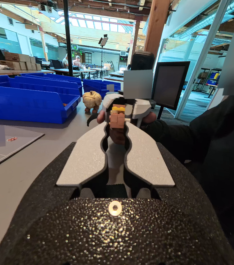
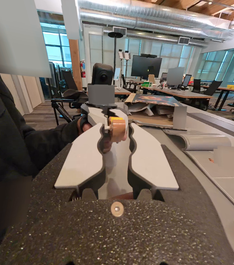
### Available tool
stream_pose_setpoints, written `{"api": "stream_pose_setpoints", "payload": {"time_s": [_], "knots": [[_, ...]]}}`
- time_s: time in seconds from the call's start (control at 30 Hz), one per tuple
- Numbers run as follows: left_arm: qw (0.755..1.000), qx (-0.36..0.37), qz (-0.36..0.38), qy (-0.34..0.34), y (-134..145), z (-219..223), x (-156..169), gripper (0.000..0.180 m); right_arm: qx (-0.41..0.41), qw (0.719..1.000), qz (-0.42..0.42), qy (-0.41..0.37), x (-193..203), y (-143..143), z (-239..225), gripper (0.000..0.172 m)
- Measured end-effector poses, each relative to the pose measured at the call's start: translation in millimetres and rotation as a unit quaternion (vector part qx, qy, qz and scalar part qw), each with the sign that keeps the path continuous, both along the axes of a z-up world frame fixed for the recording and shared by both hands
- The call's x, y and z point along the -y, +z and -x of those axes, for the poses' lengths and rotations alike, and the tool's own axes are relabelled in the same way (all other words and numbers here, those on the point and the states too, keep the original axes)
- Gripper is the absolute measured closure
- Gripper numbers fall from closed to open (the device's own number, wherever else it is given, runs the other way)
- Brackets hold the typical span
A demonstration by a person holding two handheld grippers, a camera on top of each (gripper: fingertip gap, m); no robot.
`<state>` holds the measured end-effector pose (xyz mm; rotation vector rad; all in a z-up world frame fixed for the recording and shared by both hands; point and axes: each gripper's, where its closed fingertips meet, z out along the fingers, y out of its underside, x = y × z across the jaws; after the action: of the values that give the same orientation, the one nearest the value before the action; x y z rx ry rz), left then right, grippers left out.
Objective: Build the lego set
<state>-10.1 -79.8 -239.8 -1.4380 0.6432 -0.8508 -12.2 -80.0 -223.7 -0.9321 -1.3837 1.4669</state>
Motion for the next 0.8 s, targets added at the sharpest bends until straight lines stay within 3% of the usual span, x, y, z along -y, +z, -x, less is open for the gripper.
{"api": "stream_pose_setpoints", "payload": {"time_s": [0.2, 0.43, 0.67, 0.8], "knots": [[0.999, -0.026, -0.009, -0.02, -3.8, -9.9, 6.3, 0.163, -0.001, 1.0, -0.02, 0.017, 6.2, -5.3, -7.6, 0.155], [0.998, -0.057, 0.038, 0.012, -16.9, -12.7, -2.7, 0.152, 0.039, 0.997, -0.062, -0.021, -10.5, -18.4, -15.4, 0.155], [0.981, -0.122, 0.103, 0.111, -41.3, 10.1, -23.2, 0.149, 0.222, 0.97, -0.071, -0.063, -52.9, -67.3, -16.3, 0.155], [0.978, -0.146, 0.102, 0.111, -46.0, 7.8, -22.8, 0.15, 0.293, 0.947, -0.108, -0.077, -62.9, -87.9, -13.0, 0.155]]}}
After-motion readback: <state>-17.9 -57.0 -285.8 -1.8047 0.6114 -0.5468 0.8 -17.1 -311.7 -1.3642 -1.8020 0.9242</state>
